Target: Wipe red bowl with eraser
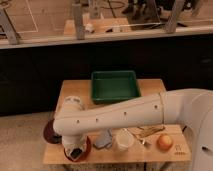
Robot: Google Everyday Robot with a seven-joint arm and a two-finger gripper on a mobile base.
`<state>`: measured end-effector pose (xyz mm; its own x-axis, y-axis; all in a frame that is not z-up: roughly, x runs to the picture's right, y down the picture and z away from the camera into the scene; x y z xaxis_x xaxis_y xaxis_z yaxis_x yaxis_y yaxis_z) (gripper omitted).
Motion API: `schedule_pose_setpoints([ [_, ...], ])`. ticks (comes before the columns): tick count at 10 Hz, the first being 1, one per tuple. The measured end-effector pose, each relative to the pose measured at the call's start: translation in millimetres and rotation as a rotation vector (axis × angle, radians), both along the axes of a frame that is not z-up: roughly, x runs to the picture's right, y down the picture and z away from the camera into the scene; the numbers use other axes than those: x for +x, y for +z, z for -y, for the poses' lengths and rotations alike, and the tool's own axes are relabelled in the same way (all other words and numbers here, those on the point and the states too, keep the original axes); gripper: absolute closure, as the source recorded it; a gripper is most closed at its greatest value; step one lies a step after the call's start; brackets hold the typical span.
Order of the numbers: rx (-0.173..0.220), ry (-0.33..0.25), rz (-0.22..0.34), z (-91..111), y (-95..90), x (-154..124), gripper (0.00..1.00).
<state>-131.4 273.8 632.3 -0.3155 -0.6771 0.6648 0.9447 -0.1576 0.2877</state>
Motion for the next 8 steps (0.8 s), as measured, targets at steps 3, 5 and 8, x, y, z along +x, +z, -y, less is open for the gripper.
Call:
schedule_pose_setpoints([
  [3, -0.028, 0.01, -0.029, -14, -1.3, 27, 0.85],
  [5, -0.025, 0.036, -0.072, -11, 4.7, 49, 0.85],
  [8, -0.009, 0.069, -0.113, 2, 16.4, 60, 0.85],
])
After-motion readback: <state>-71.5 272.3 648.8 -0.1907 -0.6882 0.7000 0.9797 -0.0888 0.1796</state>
